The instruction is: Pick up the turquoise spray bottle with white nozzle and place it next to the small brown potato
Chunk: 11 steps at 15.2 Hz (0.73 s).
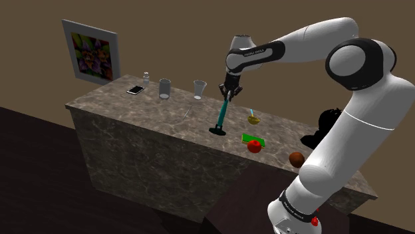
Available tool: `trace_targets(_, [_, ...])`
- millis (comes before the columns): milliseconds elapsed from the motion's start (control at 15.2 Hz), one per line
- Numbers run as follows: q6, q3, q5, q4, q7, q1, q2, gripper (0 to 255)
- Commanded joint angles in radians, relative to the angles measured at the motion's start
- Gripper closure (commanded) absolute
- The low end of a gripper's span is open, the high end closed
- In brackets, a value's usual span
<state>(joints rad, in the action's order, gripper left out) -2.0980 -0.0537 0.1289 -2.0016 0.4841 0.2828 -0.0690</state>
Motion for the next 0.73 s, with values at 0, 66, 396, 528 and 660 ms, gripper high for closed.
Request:
trace_targets(0, [0.029,0.0,-0.001,0.017,-0.003,-0.001,0.012,255])
trace_targets(66, [0.042,0.001,-0.002,0.026,-0.004,-0.001,0.016,255])
trace_targets(396, [0.106,0.001,-0.005,0.073,-0.011,-0.002,0.033,255])
trace_targets(528, [0.131,0.002,-0.006,0.093,-0.014,-0.002,0.039,255])
trace_targets(660, [0.157,0.002,-0.007,0.114,-0.017,-0.002,0.044,255])
